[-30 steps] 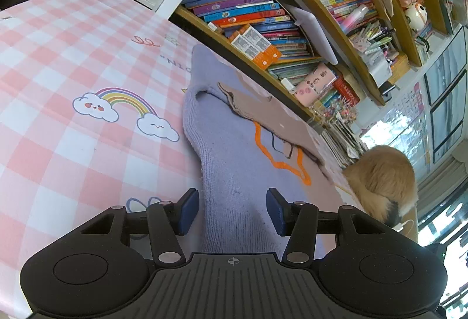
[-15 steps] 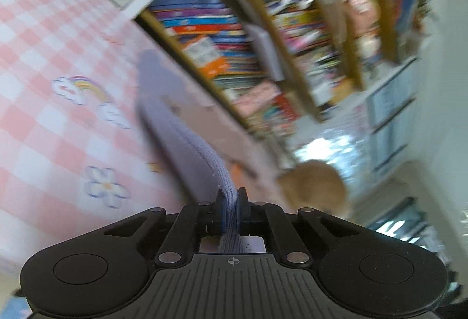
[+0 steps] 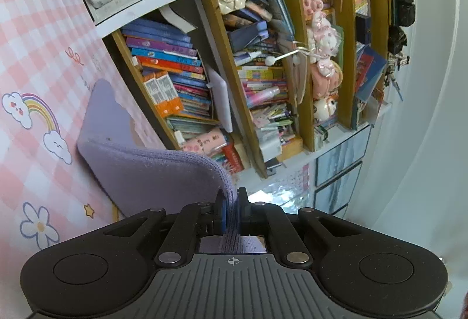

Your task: Fold clothes

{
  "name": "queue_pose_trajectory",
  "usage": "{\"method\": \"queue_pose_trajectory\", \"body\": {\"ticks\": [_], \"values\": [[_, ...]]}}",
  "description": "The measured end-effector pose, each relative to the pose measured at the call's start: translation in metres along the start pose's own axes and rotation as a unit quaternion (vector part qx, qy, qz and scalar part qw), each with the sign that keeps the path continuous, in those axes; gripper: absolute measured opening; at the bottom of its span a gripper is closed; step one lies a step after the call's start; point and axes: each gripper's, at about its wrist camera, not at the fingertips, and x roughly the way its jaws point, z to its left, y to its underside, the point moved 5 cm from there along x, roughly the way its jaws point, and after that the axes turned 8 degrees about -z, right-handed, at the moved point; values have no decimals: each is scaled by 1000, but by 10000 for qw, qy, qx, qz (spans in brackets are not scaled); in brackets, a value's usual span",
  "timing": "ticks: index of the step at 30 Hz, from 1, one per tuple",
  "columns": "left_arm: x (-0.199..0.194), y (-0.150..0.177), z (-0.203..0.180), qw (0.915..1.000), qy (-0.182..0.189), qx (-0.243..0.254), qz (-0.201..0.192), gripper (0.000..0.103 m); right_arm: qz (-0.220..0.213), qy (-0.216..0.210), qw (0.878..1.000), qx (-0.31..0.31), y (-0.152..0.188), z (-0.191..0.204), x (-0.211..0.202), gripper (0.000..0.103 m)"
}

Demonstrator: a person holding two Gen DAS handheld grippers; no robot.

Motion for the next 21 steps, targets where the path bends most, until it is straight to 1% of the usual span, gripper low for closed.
{"method": "queue_pose_trajectory", "body": {"ticks": [3, 9, 12, 15, 21], "values": [[5, -5, 4, 9999, 65, -140, -59, 5, -11, 23, 10000, -74, -1, 1, 8, 7], [30, -22, 9, 9979, 359, -414, -348, 5, -429, 162, 9988, -167, -22, 3, 25, 6], [46, -33, 13, 9967, 442, -494, -470, 5, -605, 310, 9975, -202, -35, 0, 36, 6], [63, -46, 19, 9964, 428, -519, -519, 5, -698, 408, 9965, -229, -49, -6, 50, 6], [93, -66, 30, 9976, 258, -437, -467, 5, -698, 530, 9953, -406, -71, -16, 94, 6]]}}
